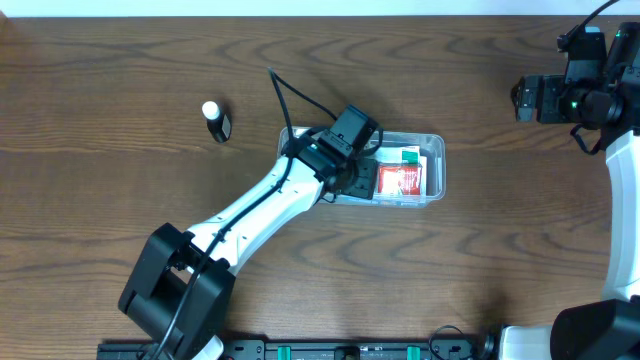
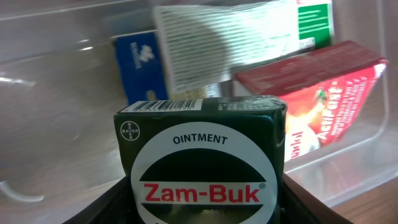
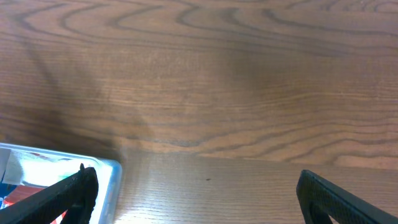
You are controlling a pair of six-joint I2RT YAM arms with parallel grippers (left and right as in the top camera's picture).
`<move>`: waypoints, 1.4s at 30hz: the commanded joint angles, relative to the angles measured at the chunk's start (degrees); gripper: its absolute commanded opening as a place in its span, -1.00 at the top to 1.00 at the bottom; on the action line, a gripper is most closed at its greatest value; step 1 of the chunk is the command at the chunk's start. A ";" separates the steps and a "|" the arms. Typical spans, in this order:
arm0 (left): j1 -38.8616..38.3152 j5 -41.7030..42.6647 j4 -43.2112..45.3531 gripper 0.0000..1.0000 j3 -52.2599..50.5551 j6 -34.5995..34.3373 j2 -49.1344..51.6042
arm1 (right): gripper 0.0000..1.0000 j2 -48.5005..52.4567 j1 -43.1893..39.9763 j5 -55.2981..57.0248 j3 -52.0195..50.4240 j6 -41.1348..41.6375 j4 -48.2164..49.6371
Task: Pack container
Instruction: 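Carry the Zam-Buk box with left gripper into the container, then release the Zam-Buk box beside the blue box and lift left gripper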
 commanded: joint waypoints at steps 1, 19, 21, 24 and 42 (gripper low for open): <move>-0.68 -0.68 0.50 0.06 0.61 -0.55 0.96 | -0.99 -0.50 -0.09 -0.20 0.57 0.61 -0.07; -0.83 -0.63 0.33 -0.12 0.57 -0.55 0.98 | -0.98 -0.50 -0.07 -0.20 0.57 0.61 -0.07; -0.87 -0.63 0.35 -0.13 0.57 -0.55 0.98 | -0.98 -0.50 -0.07 -0.20 0.57 0.61 -0.07; -0.87 -0.63 0.37 -0.14 0.57 -0.55 0.98 | -0.99 -0.50 -0.09 -0.20 0.57 0.61 -0.07; -0.94 -0.22 0.61 -0.43 0.57 -0.52 0.98 | -0.99 -0.50 -0.07 -0.20 0.57 0.61 -0.07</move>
